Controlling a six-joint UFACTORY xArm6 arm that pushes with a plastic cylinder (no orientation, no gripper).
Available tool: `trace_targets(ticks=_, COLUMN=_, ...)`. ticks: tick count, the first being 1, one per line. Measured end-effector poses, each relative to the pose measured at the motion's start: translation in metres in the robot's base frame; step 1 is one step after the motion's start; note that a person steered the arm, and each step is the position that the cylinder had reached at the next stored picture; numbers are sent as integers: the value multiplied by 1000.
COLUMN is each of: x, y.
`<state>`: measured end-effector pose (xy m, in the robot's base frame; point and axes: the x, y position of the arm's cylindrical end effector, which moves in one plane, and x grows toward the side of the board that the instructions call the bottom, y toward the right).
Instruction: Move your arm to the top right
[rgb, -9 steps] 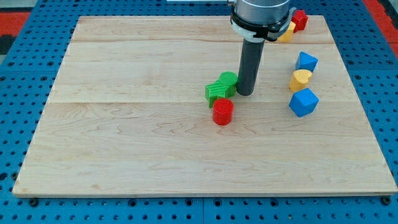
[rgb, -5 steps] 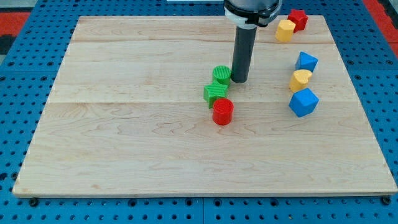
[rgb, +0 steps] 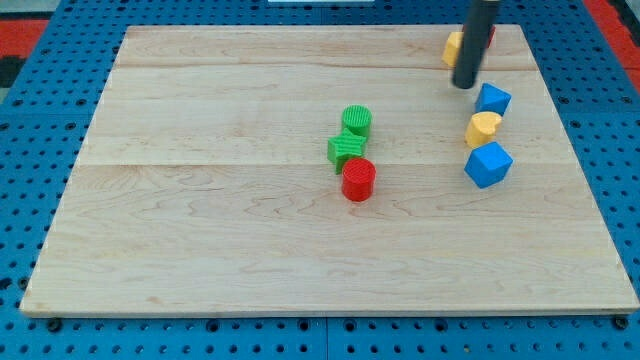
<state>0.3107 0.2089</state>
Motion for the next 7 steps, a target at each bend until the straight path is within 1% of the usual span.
trace_targets(ticks=1, x=-14, y=74)
trace_targets(ticks=2, x=-51, y=135)
trace_targets(ticks=3, x=-69, y=136)
trace_targets(ticks=4, x=-112, y=125)
trace_targets(ticks=6, x=-119, y=86)
trace_targets(ticks=7, x=-119, y=44)
